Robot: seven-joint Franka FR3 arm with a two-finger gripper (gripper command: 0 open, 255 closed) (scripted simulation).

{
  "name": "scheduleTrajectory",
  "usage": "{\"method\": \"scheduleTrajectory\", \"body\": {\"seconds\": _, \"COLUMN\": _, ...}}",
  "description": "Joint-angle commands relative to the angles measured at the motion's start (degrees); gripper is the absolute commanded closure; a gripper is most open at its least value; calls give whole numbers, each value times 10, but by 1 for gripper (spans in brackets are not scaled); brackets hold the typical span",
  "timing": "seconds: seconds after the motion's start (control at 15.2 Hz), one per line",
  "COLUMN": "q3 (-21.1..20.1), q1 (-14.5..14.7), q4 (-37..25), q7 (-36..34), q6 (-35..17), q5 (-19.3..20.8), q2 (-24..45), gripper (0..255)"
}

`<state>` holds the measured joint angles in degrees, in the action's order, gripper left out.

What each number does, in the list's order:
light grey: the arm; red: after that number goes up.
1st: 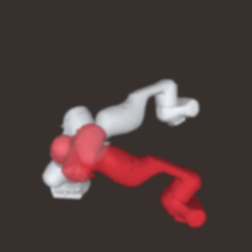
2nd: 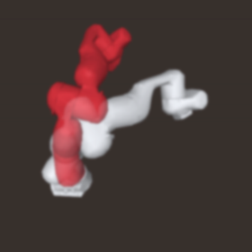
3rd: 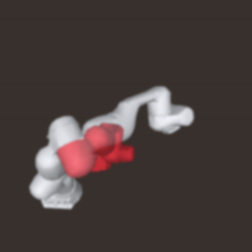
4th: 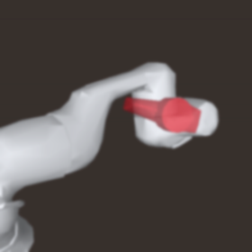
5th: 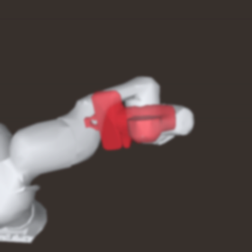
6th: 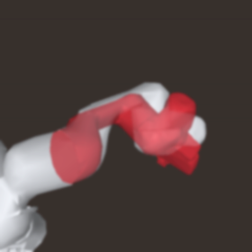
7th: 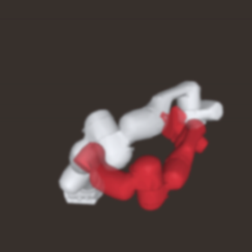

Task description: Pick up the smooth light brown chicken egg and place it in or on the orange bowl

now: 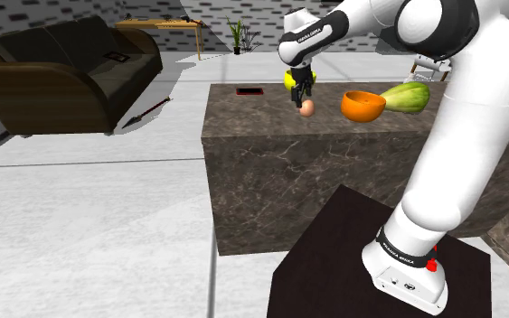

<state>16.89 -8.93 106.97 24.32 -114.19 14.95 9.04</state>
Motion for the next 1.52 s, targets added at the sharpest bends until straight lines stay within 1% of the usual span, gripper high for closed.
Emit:
{"method": "scheduleTrajectory", "body": {"seconds": 0.0, "q3": 3, "q1": -5, "q4": -5, "q7": 6, "q6": -11, "q5": -1, "q2": 13, "gripper": 0}}
{"method": "scheduleTrajectory", "body": {"seconds": 0.4, "q3": 6, "q1": -11, "q4": 19, "q7": 7, "q6": -51, "q5": -1, "q2": 28, "gripper": 0}}
{"method": "scheduleTrajectory", "body": {"seconds": 0.86, "q3": 6, "q1": -11, "q4": 19, "q7": 7, "q6": -51, "q5": -1, "q2": 28, "gripper": 0}}
{"method": "scheduleTrajectory", "body": {"seconds": 0.92, "q3": 6, "q1": -11, "q4": 19, "q7": 7, "q6": -51, "q5": -1, "q2": 28, "gripper": 255}}
{"method": "scheduleTrajectory", "body": {"seconds": 1.45, "q3": 6, "q1": -11, "q4": 20, "q7": 7, "q6": -51, "q5": -1, "q2": 28, "gripper": 255}}
